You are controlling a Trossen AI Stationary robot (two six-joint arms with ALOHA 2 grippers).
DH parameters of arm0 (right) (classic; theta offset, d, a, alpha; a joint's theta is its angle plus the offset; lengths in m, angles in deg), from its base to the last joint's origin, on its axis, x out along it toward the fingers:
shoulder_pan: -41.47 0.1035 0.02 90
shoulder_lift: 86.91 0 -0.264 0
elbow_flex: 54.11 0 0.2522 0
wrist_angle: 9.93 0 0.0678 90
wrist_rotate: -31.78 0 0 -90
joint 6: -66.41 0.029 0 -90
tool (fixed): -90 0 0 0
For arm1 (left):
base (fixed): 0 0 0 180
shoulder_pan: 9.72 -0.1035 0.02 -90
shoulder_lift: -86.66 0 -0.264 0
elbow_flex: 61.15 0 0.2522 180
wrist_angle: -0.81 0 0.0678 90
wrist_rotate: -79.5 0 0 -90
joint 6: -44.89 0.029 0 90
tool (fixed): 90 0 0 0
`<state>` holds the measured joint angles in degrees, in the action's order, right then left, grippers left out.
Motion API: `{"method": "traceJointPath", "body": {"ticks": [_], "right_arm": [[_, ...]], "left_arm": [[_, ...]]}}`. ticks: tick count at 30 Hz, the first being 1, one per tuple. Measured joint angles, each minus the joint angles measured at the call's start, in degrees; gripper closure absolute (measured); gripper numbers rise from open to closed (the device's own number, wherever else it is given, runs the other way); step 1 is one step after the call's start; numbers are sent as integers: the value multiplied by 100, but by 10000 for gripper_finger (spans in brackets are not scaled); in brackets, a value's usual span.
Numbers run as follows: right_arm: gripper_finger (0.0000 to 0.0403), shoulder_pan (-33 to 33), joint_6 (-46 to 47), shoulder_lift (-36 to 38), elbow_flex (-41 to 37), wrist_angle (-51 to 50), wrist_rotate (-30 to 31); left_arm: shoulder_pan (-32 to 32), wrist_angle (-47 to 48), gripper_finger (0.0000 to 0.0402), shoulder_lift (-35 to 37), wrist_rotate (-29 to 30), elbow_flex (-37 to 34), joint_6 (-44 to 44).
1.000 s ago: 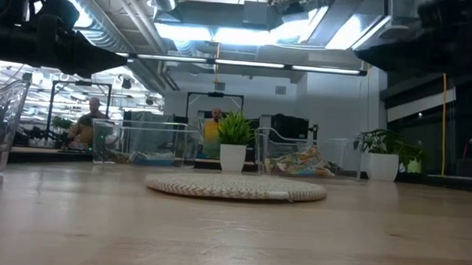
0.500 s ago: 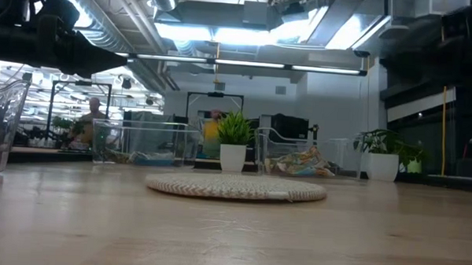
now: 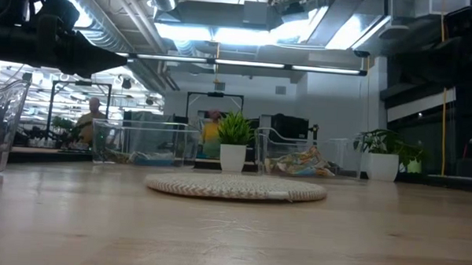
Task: Pick and place Granola Bars by type
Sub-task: Return to Home Position
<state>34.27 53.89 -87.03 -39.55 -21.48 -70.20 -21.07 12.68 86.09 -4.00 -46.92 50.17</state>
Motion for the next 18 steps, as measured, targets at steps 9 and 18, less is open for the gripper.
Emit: {"method": "traceJointPath", "body": {"ticks": [9, 18], "right_arm": [[370, -2, -277, -9, 0, -58, 352], [366, -2, -293, -11, 0, -62, 392]], "left_arm": [[0, 0, 394, 0, -2, 0, 0], [0, 0, 397, 0, -7, 0, 0]]}}
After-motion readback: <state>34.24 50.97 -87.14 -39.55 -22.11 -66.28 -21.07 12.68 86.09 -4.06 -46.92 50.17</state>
